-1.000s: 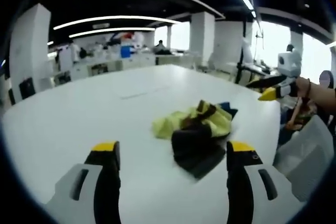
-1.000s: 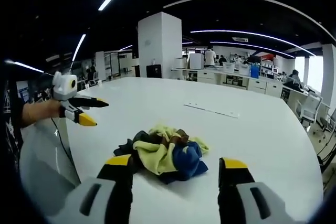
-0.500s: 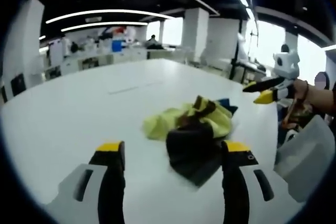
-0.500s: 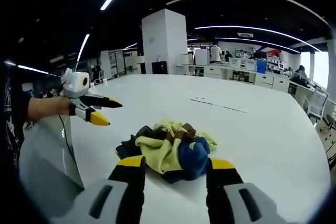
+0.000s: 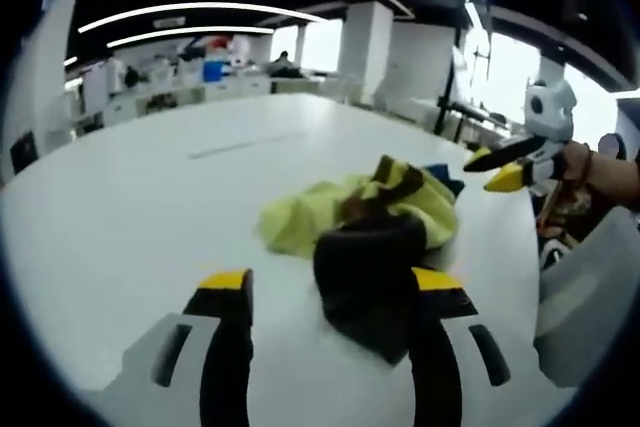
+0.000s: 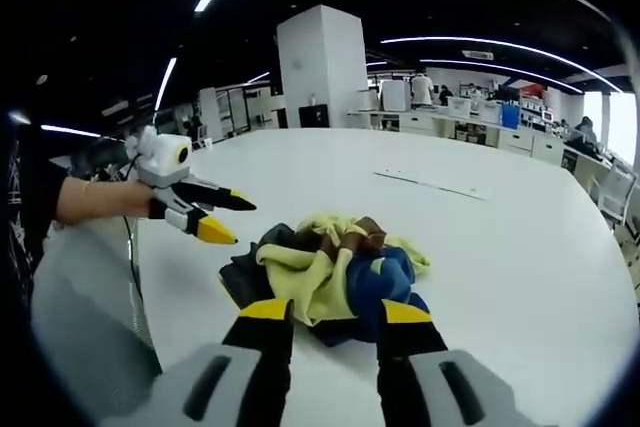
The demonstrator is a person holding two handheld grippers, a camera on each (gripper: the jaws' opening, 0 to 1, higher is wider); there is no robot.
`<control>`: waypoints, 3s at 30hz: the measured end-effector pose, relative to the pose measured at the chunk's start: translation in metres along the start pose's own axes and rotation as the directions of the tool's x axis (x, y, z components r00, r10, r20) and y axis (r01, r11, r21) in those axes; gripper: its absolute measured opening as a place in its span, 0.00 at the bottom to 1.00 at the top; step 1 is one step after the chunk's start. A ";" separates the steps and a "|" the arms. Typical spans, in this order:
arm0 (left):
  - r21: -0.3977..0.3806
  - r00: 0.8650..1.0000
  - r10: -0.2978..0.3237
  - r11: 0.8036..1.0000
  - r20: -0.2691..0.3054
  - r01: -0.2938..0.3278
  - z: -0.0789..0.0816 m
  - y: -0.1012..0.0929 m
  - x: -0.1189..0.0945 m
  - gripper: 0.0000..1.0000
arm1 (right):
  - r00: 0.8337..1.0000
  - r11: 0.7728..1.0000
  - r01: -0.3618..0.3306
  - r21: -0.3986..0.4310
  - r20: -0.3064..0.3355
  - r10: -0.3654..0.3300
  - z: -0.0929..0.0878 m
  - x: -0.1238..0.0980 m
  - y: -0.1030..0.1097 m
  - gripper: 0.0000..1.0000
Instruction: Fold the garment on the visible template until the final outline fits inside the template.
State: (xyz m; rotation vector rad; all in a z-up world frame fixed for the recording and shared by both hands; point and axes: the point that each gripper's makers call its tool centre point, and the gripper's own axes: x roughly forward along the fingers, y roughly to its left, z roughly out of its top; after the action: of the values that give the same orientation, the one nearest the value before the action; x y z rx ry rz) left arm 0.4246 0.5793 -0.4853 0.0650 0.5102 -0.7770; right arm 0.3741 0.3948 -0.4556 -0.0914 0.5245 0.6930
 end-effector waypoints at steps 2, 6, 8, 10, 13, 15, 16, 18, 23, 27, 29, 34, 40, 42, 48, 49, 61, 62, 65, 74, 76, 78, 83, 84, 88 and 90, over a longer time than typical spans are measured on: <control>0.001 1.000 -0.007 1.000 -0.002 0.007 0.000 0.000 0.004 0.55 | 1.000 1.000 0.001 -0.009 -0.006 -0.001 -0.001 0.002 -0.001 0.27; 0.010 1.000 -0.023 1.000 -0.005 0.023 -0.002 0.001 0.013 0.51 | 1.000 1.000 0.003 -0.020 -0.020 -0.004 -0.006 0.006 -0.004 0.23; 0.005 0.999 -0.031 0.999 -0.010 0.031 -0.005 0.002 0.017 0.50 | 0.999 1.000 -0.005 -0.027 -0.032 0.004 -0.008 0.009 -0.004 0.21; 0.000 0.999 -0.048 0.999 -0.021 0.048 -0.009 0.001 0.022 0.48 | 0.999 0.999 0.000 -0.040 -0.044 -0.002 -0.010 0.011 -0.006 0.20; 0.010 0.997 -0.072 0.997 -0.038 0.073 -0.013 0.001 0.026 0.46 | 0.999 0.999 0.006 -0.049 -0.047 -0.008 -0.010 0.013 -0.010 0.18; 0.003 0.994 -0.100 0.995 -0.048 0.100 -0.015 -0.001 0.028 0.44 | 0.998 0.998 0.010 -0.056 -0.054 -0.013 -0.011 0.015 -0.013 0.16; -0.002 0.993 -0.110 0.994 -0.046 0.110 -0.016 0.000 0.029 0.42 | 0.998 0.998 0.012 -0.059 -0.060 -0.015 -0.012 0.015 -0.015 0.15; -0.014 0.991 -0.126 0.992 -0.044 0.126 -0.016 0.001 0.031 0.40 | 0.997 0.998 0.013 -0.064 -0.071 -0.018 -0.015 0.016 -0.018 0.13; 0.004 0.983 -0.180 0.984 -0.027 0.181 -0.010 0.000 0.036 0.41 | 0.995 0.997 0.014 -0.076 -0.097 -0.021 -0.022 0.017 -0.020 0.09; -0.002 0.965 -0.264 0.965 -0.003 0.264 -0.004 -0.009 0.039 0.39 | 0.995 0.998 0.013 -0.068 -0.103 -0.020 -0.025 0.018 -0.020 0.08; -0.009 0.961 -0.277 0.961 -0.001 0.277 -0.004 -0.010 0.040 0.40 | 0.994 0.997 0.014 -0.070 -0.105 -0.021 -0.026 0.019 -0.019 0.08; 0.001 0.945 -0.326 0.945 -0.018 0.326 -0.007 -0.017 0.041 0.29 | 0.994 0.997 0.024 -0.074 -0.109 -0.032 -0.028 0.019 -0.022 0.04; -0.006 0.941 -0.339 0.941 -0.019 0.339 -0.006 -0.015 0.040 0.17 | 0.994 0.997 0.032 -0.065 -0.106 -0.039 -0.029 0.019 -0.023 0.00; 0.008 0.944 -0.329 0.944 -0.027 0.329 -0.007 -0.013 0.041 0.05 | 0.994 0.997 0.034 -0.065 -0.103 -0.041 -0.029 0.019 -0.023 0.00; 0.001 0.953 -0.302 0.953 -0.013 0.302 -0.002 -0.009 0.039 0.00 | 0.995 0.997 0.038 -0.067 -0.085 -0.044 -0.025 0.018 -0.024 0.00; -0.001 0.954 -0.299 0.954 -0.014 0.299 -0.001 -0.009 0.038 0.00 | 0.996 0.997 0.038 -0.066 -0.082 -0.043 -0.024 0.018 -0.024 0.00; -0.032 0.966 -0.257 0.966 0.007 0.257 0.016 -0.007 0.018 0.00 | 0.998 0.998 0.066 0.006 0.008 -0.066 -0.007 0.005 -0.027 0.00; -0.031 0.967 -0.255 0.966 0.010 0.255 0.017 -0.007 0.017 0.00 | 0.997 0.997 0.070 0.009 0.013 -0.070 -0.004 0.003 -0.028 0.00; -0.028 0.968 -0.252 0.967 0.014 0.252 0.024 -0.011 0.008 0.00 | 0.995 0.995 0.095 0.008 0.024 -0.095 0.003 -0.002 -0.034 0.00; 0.008 0.977 -0.212 0.977 -0.005 0.212 0.040 -0.018 -0.017 0.00 | 0.991 0.992 0.129 -0.018 0.047 -0.128 0.030 -0.018 -0.048 0.00; 0.012 0.980 -0.198 0.980 -0.006 0.199 0.044 -0.017 -0.023 0.00 | 0.991 0.992 0.124 -0.022 0.048 -0.123 0.034 -0.019 -0.049 0.00; 0.022 0.982 -0.187 0.982 -0.006 0.187 0.048 -0.017 -0.027 0.00 | 0.991 0.991 0.128 -0.034 0.042 -0.127 0.038 -0.021 -0.053 0.00; 0.045 0.989 -0.150 0.988 0.011 0.150 0.062 -0.012 -0.038 0.00 | 0.989 0.989 0.140 -0.045 0.055 -0.138 0.054 -0.026 -0.065 0.00; 0.045 0.988 -0.150 0.988 0.033 0.149 0.069 -0.013 -0.040 0.00 | 0.989 0.989 0.141 -0.047 0.059 -0.138 0.057 -0.027 -0.067 0.00; 0.025 0.989 -0.137 0.990 0.050 0.136 0.080 -0.011 -0.046 0.00 | 0.987 0.988 0.144 -0.050 0.075 -0.140 0.069 -0.028 -0.075 0.00; 0.029 0.990 -0.131 0.991 0.052 0.130 0.084 -0.011 -0.049 0.00 | 0.986 0.988 0.147 -0.055 0.082 -0.142 0.074 -0.029 -0.080 0.00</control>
State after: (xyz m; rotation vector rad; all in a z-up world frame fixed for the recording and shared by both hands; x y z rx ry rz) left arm 0.4227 0.5829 -0.3871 0.0342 0.4563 -0.9110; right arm 0.4373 0.3349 -0.3841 -0.1579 0.4171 0.5681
